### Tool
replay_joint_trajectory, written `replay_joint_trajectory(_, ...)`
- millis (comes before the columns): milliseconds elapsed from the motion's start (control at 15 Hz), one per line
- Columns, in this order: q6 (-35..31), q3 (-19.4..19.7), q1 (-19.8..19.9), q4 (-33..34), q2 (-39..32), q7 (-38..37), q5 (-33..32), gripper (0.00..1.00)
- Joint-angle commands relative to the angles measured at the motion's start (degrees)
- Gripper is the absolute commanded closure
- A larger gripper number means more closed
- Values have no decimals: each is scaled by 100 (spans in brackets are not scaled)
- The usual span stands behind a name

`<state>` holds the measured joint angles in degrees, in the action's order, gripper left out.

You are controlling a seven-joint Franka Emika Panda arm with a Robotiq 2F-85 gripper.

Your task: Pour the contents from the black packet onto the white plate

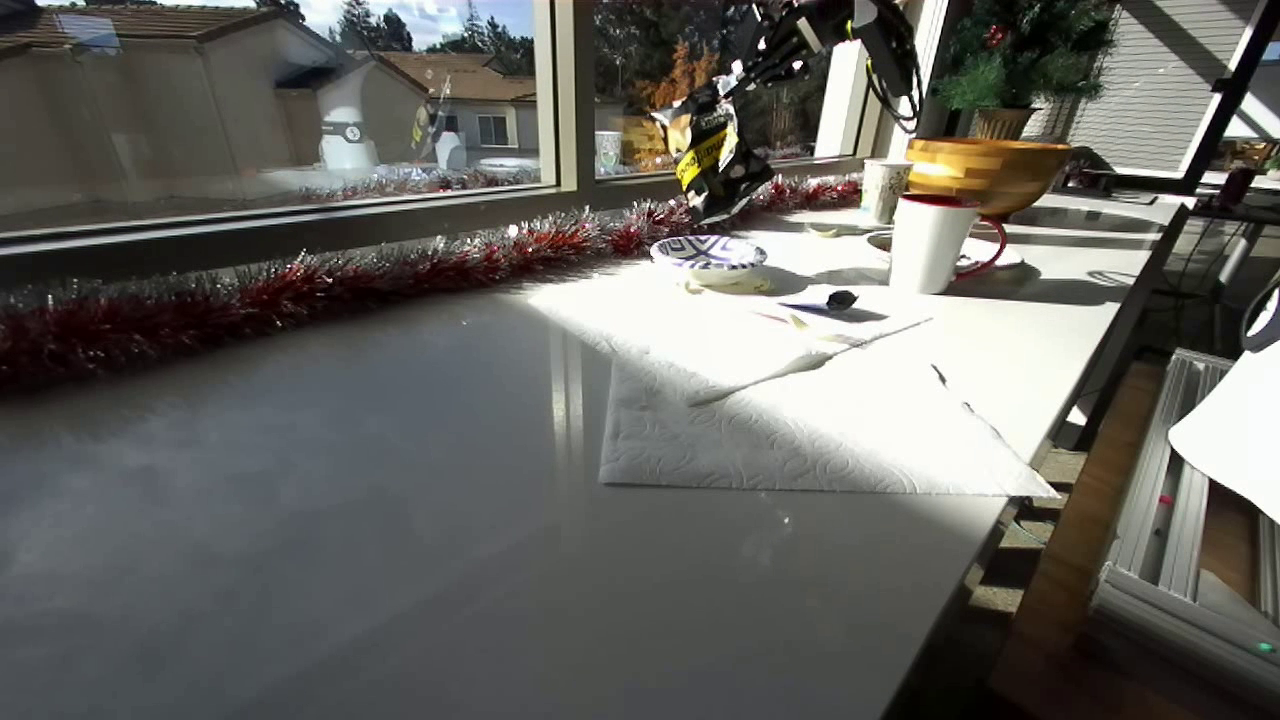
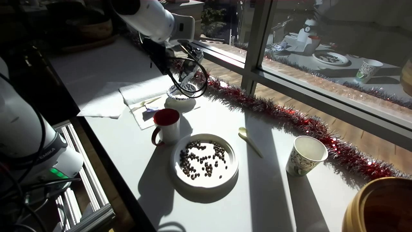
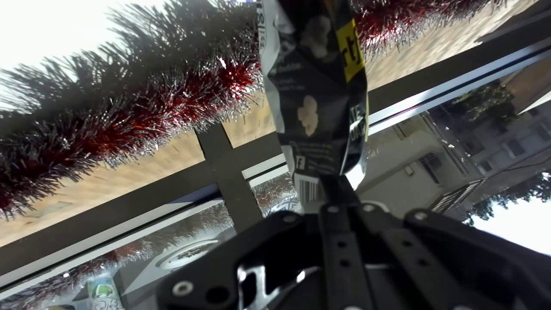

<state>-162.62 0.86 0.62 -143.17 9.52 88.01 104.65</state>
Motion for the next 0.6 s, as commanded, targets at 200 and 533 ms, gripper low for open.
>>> replay_joint_trajectory(200,123,37,38,-11,79,314,172,100)
replay_joint_trajectory(533,379,143,147,11,158,1117,584,100)
